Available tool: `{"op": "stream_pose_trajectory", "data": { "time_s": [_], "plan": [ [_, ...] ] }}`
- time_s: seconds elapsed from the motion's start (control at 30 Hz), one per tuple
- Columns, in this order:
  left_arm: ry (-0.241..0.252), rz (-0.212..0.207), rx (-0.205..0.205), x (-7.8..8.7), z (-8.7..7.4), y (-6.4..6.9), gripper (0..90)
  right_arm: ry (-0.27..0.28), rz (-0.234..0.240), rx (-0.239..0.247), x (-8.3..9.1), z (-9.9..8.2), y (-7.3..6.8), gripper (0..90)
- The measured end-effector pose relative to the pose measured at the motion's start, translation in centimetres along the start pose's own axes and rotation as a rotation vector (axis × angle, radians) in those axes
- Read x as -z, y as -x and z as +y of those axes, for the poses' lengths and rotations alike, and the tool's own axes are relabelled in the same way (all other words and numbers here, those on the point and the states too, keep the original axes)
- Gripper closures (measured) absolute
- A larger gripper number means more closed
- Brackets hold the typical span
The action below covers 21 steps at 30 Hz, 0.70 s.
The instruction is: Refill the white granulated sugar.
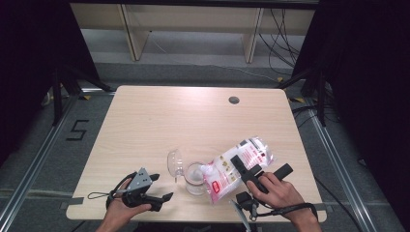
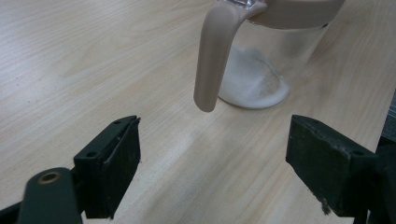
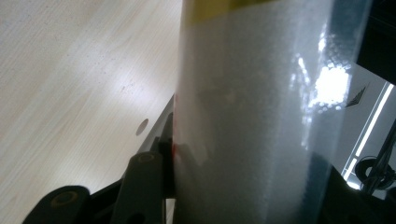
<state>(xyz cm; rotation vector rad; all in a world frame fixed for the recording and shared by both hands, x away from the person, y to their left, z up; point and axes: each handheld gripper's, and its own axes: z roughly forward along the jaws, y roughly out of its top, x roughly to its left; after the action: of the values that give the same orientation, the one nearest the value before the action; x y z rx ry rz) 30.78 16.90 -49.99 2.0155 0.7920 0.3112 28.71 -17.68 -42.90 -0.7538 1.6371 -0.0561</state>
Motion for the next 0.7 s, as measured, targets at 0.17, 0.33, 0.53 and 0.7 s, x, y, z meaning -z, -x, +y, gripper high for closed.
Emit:
{"op": "stream_pose_trajectory", "data": {
  "time_s": [0.17, 0.33, 0.53, 0.7],
  "plan": [
    [0.009, 0.001, 0.000, -0.07, -0.03, -0.01, 17.5, 0.000, 0.001, 0.003, -0.02, 0.01, -0.01, 61.9],
    [0.008, 0.001, 0.000, -0.06, -0.03, 0.00, 17.5, -0.001, 0.002, 0.000, 0.02, 0.00, 0.04, 61.9],
    [0.009, 0.000, 0.001, -0.07, -0.03, 0.00, 17.5, -0.001, 0.003, 0.002, 0.00, -0.03, 0.02, 62.0],
    [0.003, 0.004, 0.005, 0.00, -0.01, 0.01, 17.4, -0.004, 0.007, 0.010, -0.01, -0.05, 0.03, 62.1]
  ]
}}
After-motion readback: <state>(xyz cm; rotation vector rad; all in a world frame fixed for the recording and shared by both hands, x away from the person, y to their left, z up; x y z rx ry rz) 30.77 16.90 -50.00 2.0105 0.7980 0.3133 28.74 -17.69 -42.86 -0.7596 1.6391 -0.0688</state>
